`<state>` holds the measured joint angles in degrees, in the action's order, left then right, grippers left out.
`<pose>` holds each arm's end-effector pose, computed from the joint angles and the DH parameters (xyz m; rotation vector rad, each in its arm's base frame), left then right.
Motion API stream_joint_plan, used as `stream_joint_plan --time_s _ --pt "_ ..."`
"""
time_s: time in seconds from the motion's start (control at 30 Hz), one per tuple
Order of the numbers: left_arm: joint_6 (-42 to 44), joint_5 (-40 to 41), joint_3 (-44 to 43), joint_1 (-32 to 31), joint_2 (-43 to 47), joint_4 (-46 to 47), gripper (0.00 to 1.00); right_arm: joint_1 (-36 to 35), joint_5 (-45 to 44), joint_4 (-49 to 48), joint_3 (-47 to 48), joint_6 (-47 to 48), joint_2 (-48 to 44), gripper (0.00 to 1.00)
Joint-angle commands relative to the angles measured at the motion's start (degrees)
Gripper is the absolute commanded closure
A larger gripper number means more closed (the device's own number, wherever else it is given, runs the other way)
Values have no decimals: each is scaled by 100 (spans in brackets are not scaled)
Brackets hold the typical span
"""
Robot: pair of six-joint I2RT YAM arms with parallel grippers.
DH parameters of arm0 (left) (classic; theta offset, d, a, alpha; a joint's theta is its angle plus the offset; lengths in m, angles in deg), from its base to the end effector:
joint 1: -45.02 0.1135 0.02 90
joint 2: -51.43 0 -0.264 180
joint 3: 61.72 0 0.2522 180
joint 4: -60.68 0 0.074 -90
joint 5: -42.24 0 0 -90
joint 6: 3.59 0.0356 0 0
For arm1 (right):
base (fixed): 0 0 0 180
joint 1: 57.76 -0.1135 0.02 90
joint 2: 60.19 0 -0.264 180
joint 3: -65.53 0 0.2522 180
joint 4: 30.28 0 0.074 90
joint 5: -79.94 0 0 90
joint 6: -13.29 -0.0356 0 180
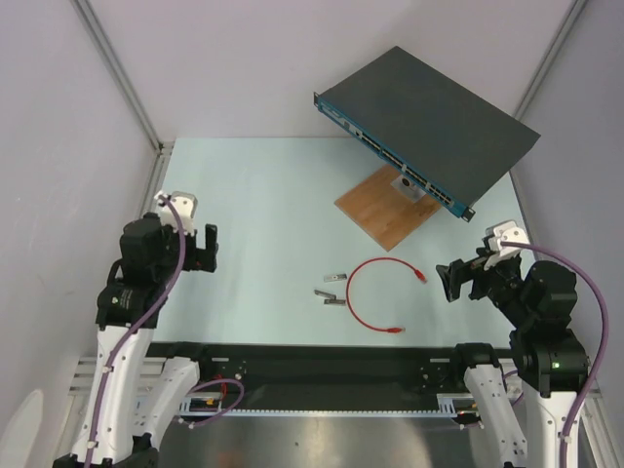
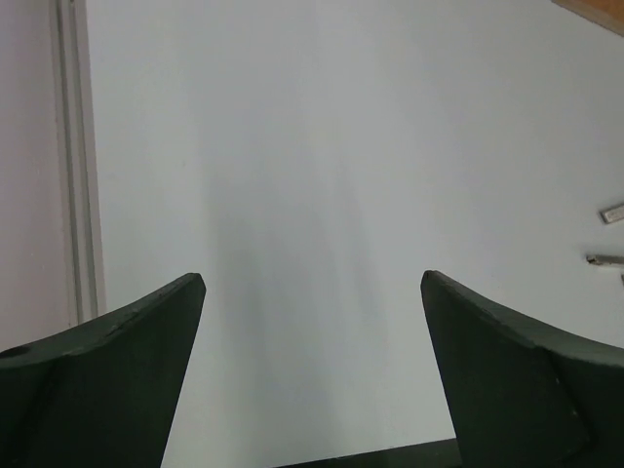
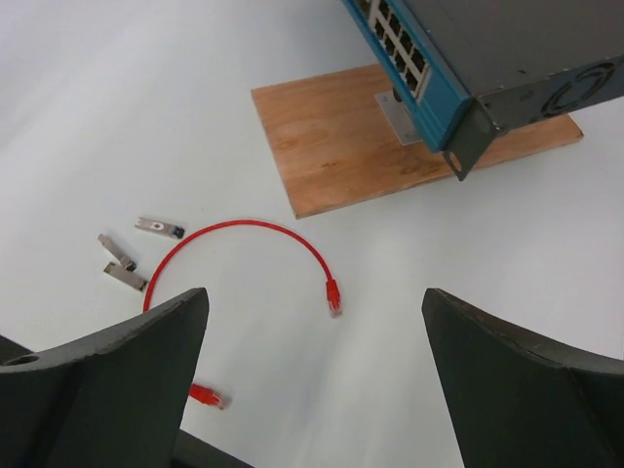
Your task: Insert the plug into the switch port
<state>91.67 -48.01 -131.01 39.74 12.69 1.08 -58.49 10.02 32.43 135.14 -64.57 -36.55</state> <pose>0.1265 -0.0118 0.3537 0.1935 2.0688 -0.0047 0.0562 0.0129 0.3697 -0.4452 1.7944 0.1875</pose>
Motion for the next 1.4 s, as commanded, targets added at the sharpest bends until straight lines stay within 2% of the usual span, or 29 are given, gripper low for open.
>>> stream_joint_plan --time_s 0.0,0.07,0.1,0.13,0.2,0.23,0.33,0.47,0.6,0.73,1.0,1.37 --pt "1245 -930 -124 27 -212 287 0 20 444 97 294 385 132 0" --pt "1704 -1413 -186 -192 -502 217 0 20 558 193 382 804 211 0" --pt "2037 -1399 -291 -367 -616 199 0 20 594 420 565 1051 351 0" --pt "2128 -1277 -318 -856 -913 225 0 20 559 510 645 1271 422 0" --pt "2277 -725 -327 -1438 -1196 400 0 12 261 659 899 1561 606 0" --pt "2435 -548 -310 -1989 -1310 479 0 29 217 869 996 1659 659 0" --pt "2594 -212 -169 -2852 -1820 1050 2 20 365 1318 1243 1800 782 0" --pt "2533 -423 -449 -3453 -2882 1394 12 20 375 1565 1331 1695 835 0" --pt "2375 -485 -1326 -4015 -4453 1368 21 21 304 1592 1393 1476 906 0" --pt "2270 -213 -1891 -4612 -5474 1403 24 20 163 1398 1393 1063 914 0" --pt "1935 -203 -2963 -4921 -6918 1017 30 21 243 1310 1455 631 985 1" --pt "1944 236 -3034 -4974 -7560 867 31 29 84 1187 1428 509 1055 0"
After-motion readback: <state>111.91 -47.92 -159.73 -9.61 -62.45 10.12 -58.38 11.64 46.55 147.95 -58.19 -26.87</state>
